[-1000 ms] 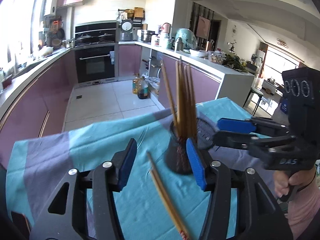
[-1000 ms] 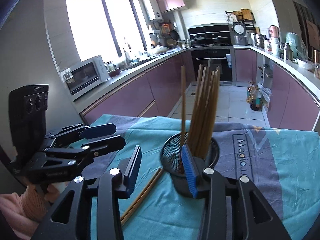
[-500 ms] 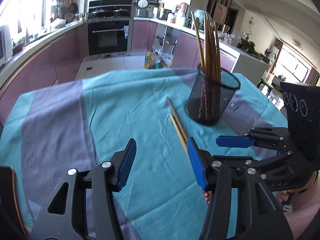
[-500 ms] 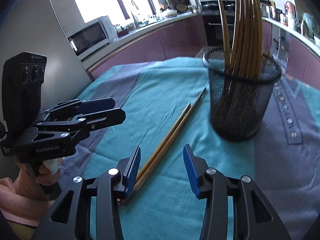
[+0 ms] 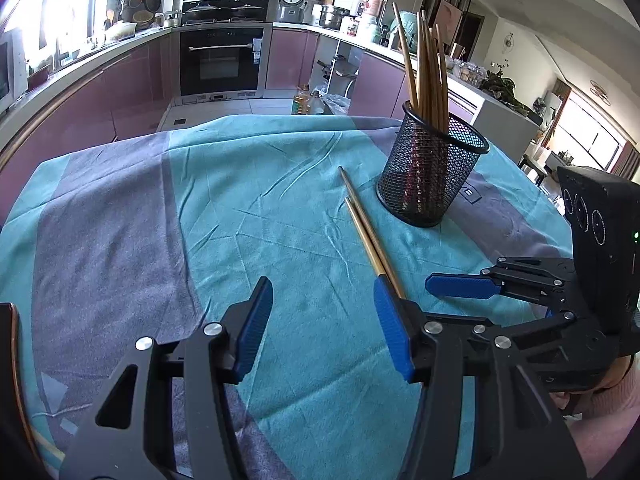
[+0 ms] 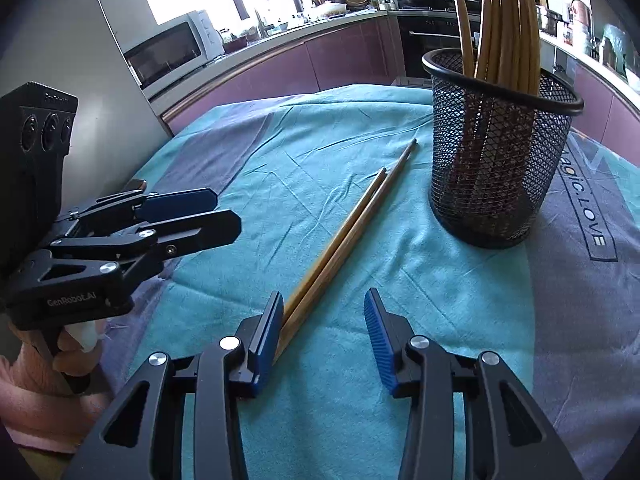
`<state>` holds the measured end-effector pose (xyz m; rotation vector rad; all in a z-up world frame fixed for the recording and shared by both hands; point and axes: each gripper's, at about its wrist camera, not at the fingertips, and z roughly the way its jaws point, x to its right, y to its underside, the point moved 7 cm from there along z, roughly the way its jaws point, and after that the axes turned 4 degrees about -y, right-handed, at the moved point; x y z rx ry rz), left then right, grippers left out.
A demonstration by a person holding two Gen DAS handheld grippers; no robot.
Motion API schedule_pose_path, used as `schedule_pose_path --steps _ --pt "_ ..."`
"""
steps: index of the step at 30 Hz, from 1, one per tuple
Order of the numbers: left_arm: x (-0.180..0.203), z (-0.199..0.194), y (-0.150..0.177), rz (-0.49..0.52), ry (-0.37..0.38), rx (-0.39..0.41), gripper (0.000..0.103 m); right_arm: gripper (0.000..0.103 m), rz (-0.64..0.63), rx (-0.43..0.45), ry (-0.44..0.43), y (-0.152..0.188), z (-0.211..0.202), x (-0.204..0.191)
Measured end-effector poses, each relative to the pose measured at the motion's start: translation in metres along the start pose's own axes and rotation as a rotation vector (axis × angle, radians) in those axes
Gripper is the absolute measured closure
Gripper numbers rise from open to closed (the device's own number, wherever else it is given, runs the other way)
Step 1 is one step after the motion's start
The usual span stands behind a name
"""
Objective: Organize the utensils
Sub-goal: 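Move both tools back over the last two chopsticks on the cloth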
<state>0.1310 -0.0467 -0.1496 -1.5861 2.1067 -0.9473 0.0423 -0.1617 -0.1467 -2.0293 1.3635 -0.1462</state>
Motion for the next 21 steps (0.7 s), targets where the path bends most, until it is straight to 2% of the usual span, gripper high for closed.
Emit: schedule_pose_path --steps 14,21 --pt "0.009 0.005 0.01 0.024 0.019 -0.019 0.051 0.063 0.0 -0.017 0.074 0.003 -0.009 0.016" --pt "0.013 0.009 0.013 0.033 0.018 -0.028 0.051 0.063 0.015 -0.002 0.033 -0.001 -0.008 0.01"
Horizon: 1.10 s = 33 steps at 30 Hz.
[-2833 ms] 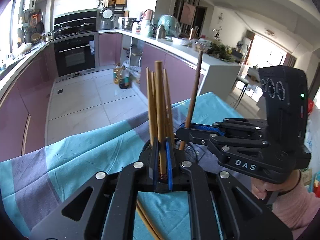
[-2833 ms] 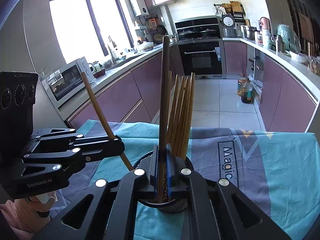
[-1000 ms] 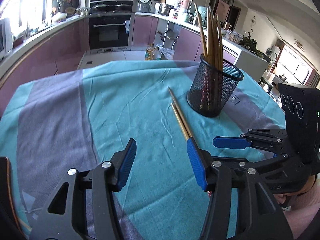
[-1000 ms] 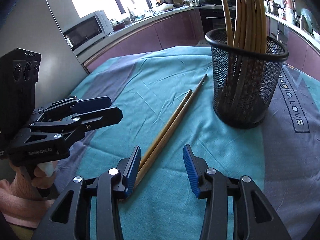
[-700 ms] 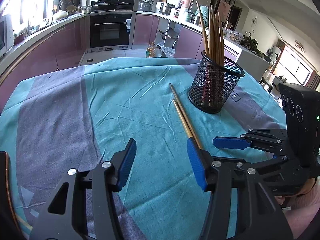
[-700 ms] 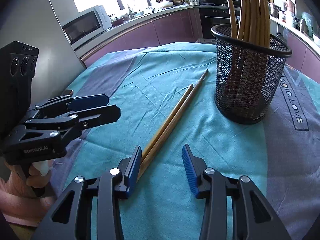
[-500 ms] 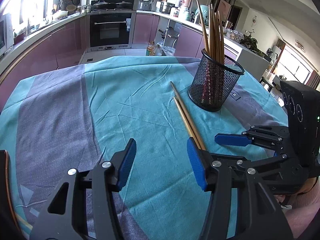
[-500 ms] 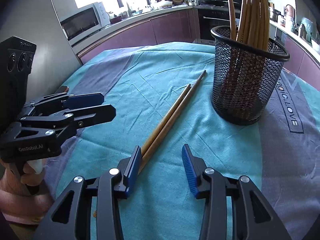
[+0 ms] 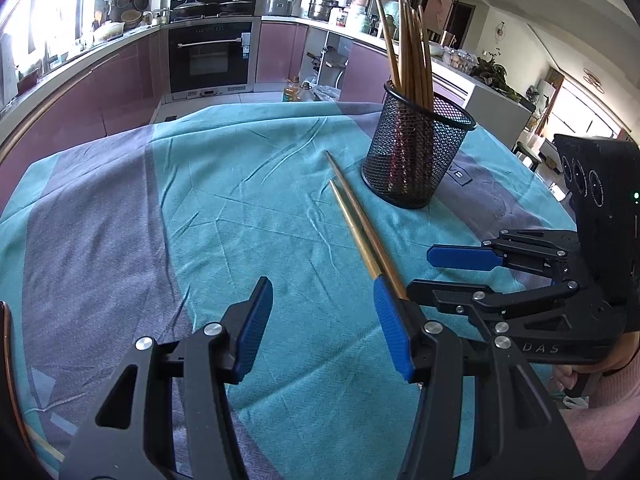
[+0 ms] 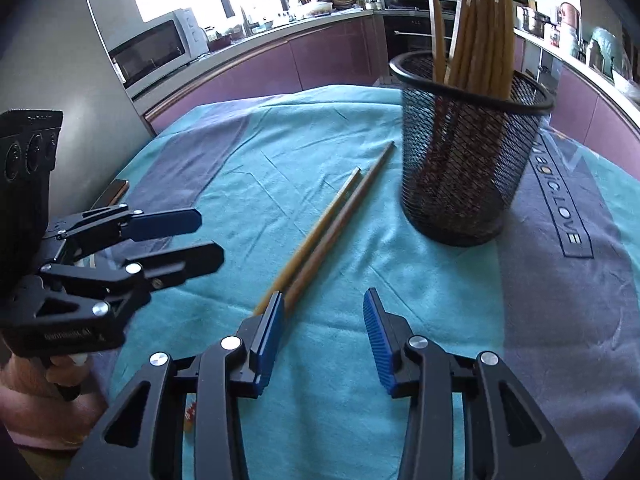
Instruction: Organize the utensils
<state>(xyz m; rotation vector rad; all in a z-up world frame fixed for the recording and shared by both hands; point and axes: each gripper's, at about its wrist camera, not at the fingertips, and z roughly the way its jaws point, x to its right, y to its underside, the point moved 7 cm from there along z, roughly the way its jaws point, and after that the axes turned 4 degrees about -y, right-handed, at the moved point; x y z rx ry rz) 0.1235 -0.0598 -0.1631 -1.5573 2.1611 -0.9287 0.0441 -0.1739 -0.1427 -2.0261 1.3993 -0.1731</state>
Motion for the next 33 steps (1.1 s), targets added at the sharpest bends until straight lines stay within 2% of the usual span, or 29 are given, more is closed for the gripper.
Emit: schedule_pose_path --steps 5,8,18,19,23,25,33 --pt "-0.001 -0.001 0.001 0.003 -0.004 0.001 0.051 0.063 -0.013 -0.009 -0.004 0.0 0.006 -0.005" --pt "-0.002 -0.001 0.002 0.0 -0.003 0.0 0.051 0.067 -0.012 -0.015 0.01 -0.001 0.005 -0.002" --pt "0.002 0.003 0.003 0.001 0.008 -0.005 0.051 0.068 -0.032 -0.04 0.047 -0.001 0.008 -0.002" --pt "0.003 0.004 0.003 0.001 0.009 -0.006 0.051 0.069 -0.037 -0.038 0.049 -0.001 0.009 -0.003" --pt "0.004 0.004 0.003 0.007 0.011 -0.007 0.051 0.085 -0.017 -0.044 0.008 0.0 0.007 -0.005" --pt "0.005 0.005 0.003 0.008 0.011 -0.007 0.051 0.089 -0.004 -0.042 -0.001 0.001 0.004 -0.003" --pt "0.012 0.007 0.004 0.026 0.025 -0.008 0.051 0.092 0.047 -0.042 0.01 0.01 -0.01 0.013"
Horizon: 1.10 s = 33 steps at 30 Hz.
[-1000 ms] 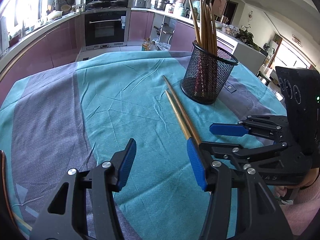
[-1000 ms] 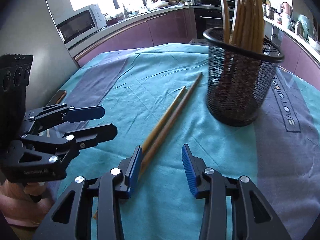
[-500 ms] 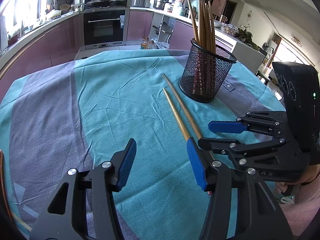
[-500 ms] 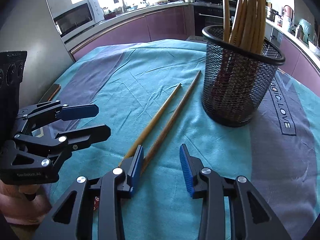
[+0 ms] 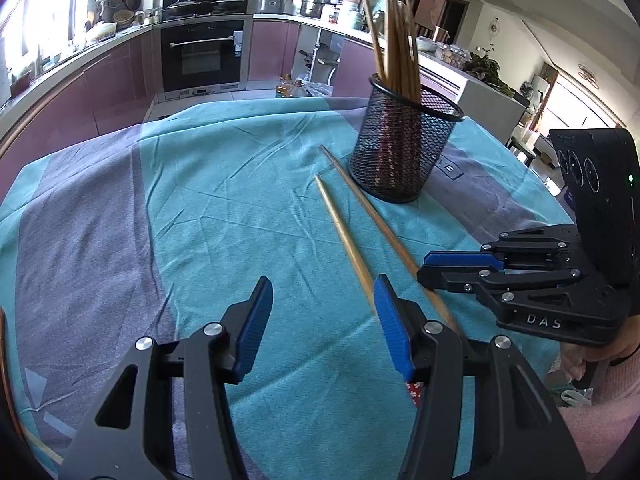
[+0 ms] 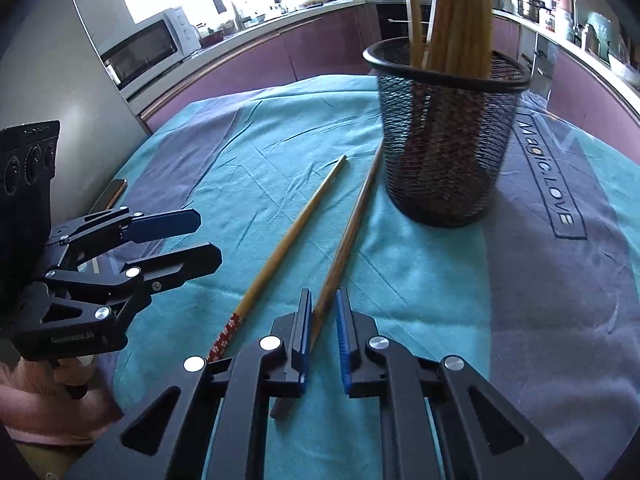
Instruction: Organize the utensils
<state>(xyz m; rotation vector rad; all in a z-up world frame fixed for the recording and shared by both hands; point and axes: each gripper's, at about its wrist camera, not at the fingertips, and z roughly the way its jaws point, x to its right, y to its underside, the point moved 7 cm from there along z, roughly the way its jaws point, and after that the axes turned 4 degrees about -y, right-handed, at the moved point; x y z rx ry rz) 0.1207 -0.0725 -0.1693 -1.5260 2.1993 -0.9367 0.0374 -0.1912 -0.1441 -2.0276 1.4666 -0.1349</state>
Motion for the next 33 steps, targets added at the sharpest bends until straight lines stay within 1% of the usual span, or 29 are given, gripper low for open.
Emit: schedule_pose_path --steps 4,5,8,9,10,11,12,15,17,23,28,29,30,31,33 --pt "0.015 0.007 0.001 0.049 0.011 -0.015 0.053 0.092 -0.003 -0.016 -0.012 0.003 0.005 -0.002" --pt "0.018 0.009 0.001 0.058 0.009 -0.023 0.056 0.092 -0.005 -0.014 -0.011 0.003 0.006 -0.002" --pt "0.024 0.024 0.005 0.069 0.003 -0.076 0.07 0.092 0.009 -0.008 -0.022 0.003 0.006 0.0" --pt "0.024 0.028 0.006 0.07 -0.001 -0.088 0.07 0.092 0.021 -0.006 -0.032 0.003 0.005 0.001" --pt "0.025 0.029 0.006 0.071 -0.006 -0.085 0.071 0.093 0.029 -0.005 -0.04 0.004 0.005 0.001" --pt "0.025 0.03 0.006 0.073 -0.01 -0.085 0.074 0.093 0.037 -0.003 -0.047 0.005 0.004 0.002" --pt "0.025 0.03 0.005 0.07 -0.008 -0.086 0.081 0.093 0.048 -0.002 -0.057 0.006 0.004 0.003" --pt "0.022 0.034 0.003 0.041 -0.012 -0.095 0.09 0.094 0.075 0.001 -0.082 0.009 0.001 0.006" --pt "0.019 0.035 0.002 0.022 -0.014 -0.098 0.092 0.095 0.089 0.001 -0.095 0.011 0.0 0.006" --pt "0.016 0.031 0.004 -0.003 -0.021 -0.101 0.093 0.096 0.103 -0.009 -0.121 0.022 -0.007 0.003" --pt "0.022 0.026 0.009 0.019 -0.007 -0.109 0.093 0.096 0.081 -0.032 -0.13 0.029 -0.01 -0.003" --pt "0.023 0.025 0.01 0.027 -0.008 -0.111 0.092 0.096 0.07 -0.039 -0.135 0.03 -0.011 -0.004" --pt "0.025 0.025 0.01 0.031 -0.007 -0.111 0.086 0.095 0.057 -0.038 -0.144 0.03 -0.012 -0.007" --pt "0.026 0.024 0.01 0.035 -0.006 -0.108 0.082 0.093 0.053 -0.031 -0.148 0.029 -0.013 -0.008" --pt "0.026 0.022 0.009 0.039 -0.015 -0.101 0.079 0.092 0.036 -0.018 -0.143 0.025 -0.013 -0.009"
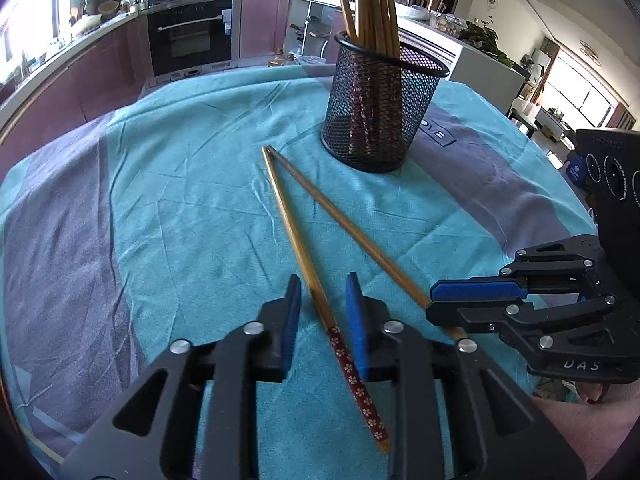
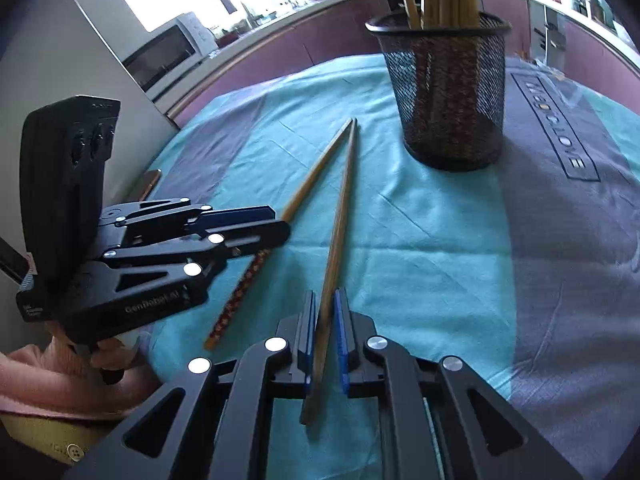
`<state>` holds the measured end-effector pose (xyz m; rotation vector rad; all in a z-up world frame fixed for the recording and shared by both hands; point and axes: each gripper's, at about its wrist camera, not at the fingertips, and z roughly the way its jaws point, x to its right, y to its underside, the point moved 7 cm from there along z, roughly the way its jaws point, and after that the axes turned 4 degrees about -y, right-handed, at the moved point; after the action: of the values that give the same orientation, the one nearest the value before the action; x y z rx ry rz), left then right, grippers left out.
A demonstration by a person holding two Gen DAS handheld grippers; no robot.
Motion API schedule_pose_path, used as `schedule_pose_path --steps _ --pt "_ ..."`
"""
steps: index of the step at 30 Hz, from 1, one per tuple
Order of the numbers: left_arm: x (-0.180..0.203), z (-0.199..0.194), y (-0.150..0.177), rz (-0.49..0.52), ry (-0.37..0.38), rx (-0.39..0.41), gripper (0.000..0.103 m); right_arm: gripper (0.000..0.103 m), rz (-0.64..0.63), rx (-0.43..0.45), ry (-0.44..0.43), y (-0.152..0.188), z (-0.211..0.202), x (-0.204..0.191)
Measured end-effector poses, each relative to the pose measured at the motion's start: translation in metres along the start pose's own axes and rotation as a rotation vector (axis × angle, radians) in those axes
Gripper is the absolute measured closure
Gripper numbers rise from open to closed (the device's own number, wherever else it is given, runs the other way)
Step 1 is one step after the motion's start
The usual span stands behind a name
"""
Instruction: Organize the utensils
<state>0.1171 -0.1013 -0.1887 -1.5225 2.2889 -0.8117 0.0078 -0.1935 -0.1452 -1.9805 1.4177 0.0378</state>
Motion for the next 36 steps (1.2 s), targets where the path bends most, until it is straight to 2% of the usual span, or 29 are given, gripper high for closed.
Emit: schedule_pose_path --steps 9,25,36 --pt "-0.003 0.0 -0.005 0.006 -0.033 0.007 0.079 0.081 -0.021 0.047 0.049 -0.024 0.006 0.006" --pt "-0.011 0.017 -0.018 0.014 -0.06 -0.006 0.078 0.081 -0.091 0.045 0.14 -0.051 0.036 0.007" --pt "-0.014 0.026 -0.027 0.018 -0.074 -0.017 0.082 0.084 -0.106 0.042 0.153 -0.055 0.041 0.009"
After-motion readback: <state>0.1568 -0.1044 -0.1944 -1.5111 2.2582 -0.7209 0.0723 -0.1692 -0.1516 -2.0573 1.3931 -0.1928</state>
